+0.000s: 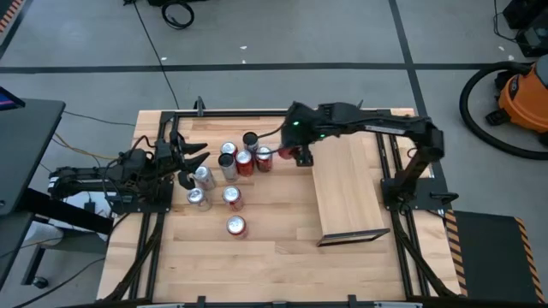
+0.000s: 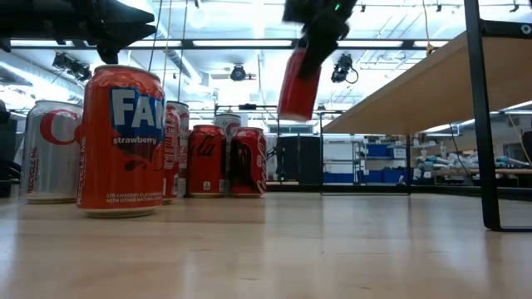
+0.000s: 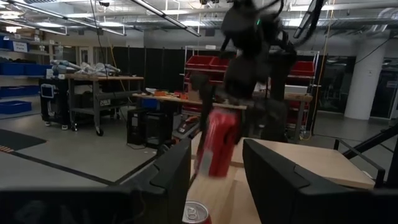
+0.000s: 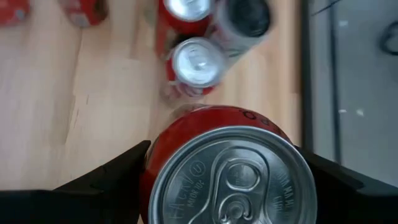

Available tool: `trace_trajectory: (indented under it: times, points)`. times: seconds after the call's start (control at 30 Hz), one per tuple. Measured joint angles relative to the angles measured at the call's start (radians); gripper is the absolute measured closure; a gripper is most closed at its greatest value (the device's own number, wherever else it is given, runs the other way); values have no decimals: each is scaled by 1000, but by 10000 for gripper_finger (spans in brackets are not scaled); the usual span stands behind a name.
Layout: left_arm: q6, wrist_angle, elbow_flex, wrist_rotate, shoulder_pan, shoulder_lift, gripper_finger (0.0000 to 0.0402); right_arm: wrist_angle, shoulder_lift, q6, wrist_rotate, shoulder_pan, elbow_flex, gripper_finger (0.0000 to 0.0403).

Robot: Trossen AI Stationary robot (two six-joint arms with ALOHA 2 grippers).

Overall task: Place canned beverage on shelf
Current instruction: Put the right red black soda can on the shelf

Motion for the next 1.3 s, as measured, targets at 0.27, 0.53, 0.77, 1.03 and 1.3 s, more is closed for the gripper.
trace_trajectory:
  times: [0.27, 0.53, 0.77, 1.03, 1.3]
  points:
    - [-19, 1, 0, 0, 0, 0, 246, -167, -105, 88, 35, -31, 1, 79]
    - [-27, 1, 0, 0, 0, 0, 246, -283, -129, 69, 44, -106, 1, 79]
    - [-26, 1, 0, 0, 0, 0, 246, -314, -125, 76, -32, -181, -9, 76]
    - [-18, 1, 0, 0, 0, 0, 246, -290, -123, 106, 4, -188, -47, 43]
    - [-18, 0, 0, 0, 0, 0, 246, -288, -123, 139, 11, -188, -47, 6]
